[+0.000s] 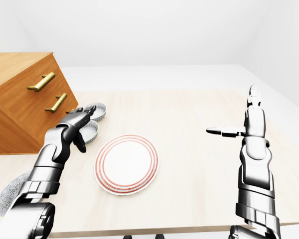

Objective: Put the bowl in the middle on the plate.

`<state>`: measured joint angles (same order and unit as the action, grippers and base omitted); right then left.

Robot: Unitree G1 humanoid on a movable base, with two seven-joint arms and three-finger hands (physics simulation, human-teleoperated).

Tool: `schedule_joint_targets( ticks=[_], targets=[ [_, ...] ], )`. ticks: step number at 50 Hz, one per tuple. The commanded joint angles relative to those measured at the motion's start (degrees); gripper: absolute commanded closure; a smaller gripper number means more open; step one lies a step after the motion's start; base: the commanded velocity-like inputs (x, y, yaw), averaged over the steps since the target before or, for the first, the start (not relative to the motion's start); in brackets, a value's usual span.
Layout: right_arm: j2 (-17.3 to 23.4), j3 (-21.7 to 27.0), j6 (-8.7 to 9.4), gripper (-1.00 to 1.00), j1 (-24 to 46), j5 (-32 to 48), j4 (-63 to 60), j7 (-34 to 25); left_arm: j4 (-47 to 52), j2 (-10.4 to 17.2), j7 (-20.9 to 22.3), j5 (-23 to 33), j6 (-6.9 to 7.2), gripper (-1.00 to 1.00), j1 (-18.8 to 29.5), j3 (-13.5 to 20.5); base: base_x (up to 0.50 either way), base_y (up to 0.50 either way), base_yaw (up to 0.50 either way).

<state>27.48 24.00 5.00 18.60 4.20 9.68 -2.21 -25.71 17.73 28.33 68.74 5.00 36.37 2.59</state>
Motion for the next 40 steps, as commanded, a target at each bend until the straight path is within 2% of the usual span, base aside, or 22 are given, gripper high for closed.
schedule_joint_targets(
  ticks=[1,40],
  targets=[
    [-0.1,0.1,0.00,-1.00,-0.1,0.1,-0.4,-0.1,-5.9,0.1,-3.6,1.5,0.00,-1.00,1.3,-0.9,0.00,0.00,0.00],
    [-0.2,0.2,0.00,-1.00,-0.2,0.2,-1.1,-0.3,-13.1,0.4,-7.6,2.4,0.00,-1.00,1.7,-1.9,0.00,0.00,0.00]
  ],
)
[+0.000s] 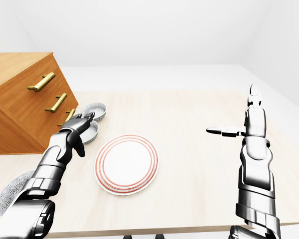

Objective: Put the bowl in the middle on the plate.

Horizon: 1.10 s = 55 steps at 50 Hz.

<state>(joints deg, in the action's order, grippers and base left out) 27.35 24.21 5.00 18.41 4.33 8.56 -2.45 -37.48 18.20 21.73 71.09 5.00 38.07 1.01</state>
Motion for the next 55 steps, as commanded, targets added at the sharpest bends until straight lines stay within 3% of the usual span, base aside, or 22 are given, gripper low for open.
schedule_joint_targets(
  ticks=[1,10,23,55],
  targets=[
    [-0.1,0.0,0.00,-1.00,0.0,0.0,0.1,-0.1,-1.3,-0.1,-1.0,-0.1,0.00,-1.00,0.0,-0.2,0.00,0.00,0.00],
    [0.0,0.0,0.00,-1.00,0.0,0.0,-0.5,-0.1,-2.8,-0.3,-2.0,-0.7,0.00,-1.00,0.5,-0.2,0.00,0.00,0.00],
    [0.1,-0.1,0.00,-1.00,0.0,0.1,0.1,-0.1,-12.7,-0.5,-8.7,-5.1,0.00,-1.00,1.9,-1.1,0.00,0.00,0.00],
    [-0.1,-0.1,0.00,-1.00,0.0,0.2,0.0,-0.2,-16.6,0.0,-10.6,-4.2,0.00,-1.00,3.6,-2.7,0.00,0.00,0.00]
  ],
)
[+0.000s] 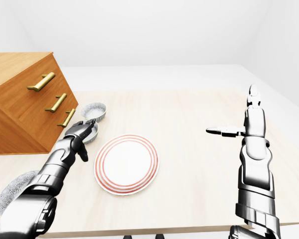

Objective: Put the bowl in the middle on the plate.

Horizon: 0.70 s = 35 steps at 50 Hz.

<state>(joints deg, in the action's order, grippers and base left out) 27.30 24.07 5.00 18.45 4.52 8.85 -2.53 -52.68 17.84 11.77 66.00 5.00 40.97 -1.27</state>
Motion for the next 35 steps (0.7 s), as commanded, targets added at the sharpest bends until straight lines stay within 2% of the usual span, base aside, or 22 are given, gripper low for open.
schedule_joint_targets(
  ticks=[1,17,35],
  targets=[
    [0.0,0.0,0.00,-1.00,-0.1,0.1,-0.6,-0.1,-1.5,0.5,-0.9,1.7,0.00,-1.00,0.7,-0.8,0.00,0.00,0.00],
    [-0.2,0.1,0.00,-1.00,-0.2,0.2,-1.0,-0.2,-6.5,0.1,-3.3,5.7,0.00,-1.00,1.4,-2.2,0.00,0.00,0.00],
    [-0.3,0.1,0.00,-1.00,-0.4,0.3,-1.1,-0.2,-8.1,-0.4,-4.0,6.1,0.00,-1.00,1.9,-2.3,0.00,0.00,0.00]
  ],
)
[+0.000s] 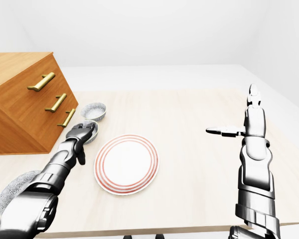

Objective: Put the bowl in the middle on the plate.

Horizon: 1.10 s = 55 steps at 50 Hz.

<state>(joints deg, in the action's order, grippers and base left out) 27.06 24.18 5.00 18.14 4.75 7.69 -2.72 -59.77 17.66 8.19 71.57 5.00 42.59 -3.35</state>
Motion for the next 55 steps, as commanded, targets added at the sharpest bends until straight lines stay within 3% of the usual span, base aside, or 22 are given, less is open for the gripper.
schedule_joint_targets(
  ticks=[1,19,55],
  targets=[
    [-0.1,0.0,0.00,-1.00,0.0,0.1,0.1,0.0,-1.1,-0.2,-0.5,0.5,0.00,-1.00,0.4,-0.2,0.00,0.00,0.00],
    [0.0,-0.1,0.00,-1.00,0.1,0.1,0.2,0.2,-3.7,0.0,-1.3,-0.4,0.00,-1.00,2.1,-0.1,0.00,0.00,0.00],
    [0.1,-0.3,0.00,-1.00,0.4,0.1,1.0,0.3,-2.3,0.7,2.9,2.6,0.00,-1.00,3.3,-0.4,0.00,0.00,0.00]
  ],
)
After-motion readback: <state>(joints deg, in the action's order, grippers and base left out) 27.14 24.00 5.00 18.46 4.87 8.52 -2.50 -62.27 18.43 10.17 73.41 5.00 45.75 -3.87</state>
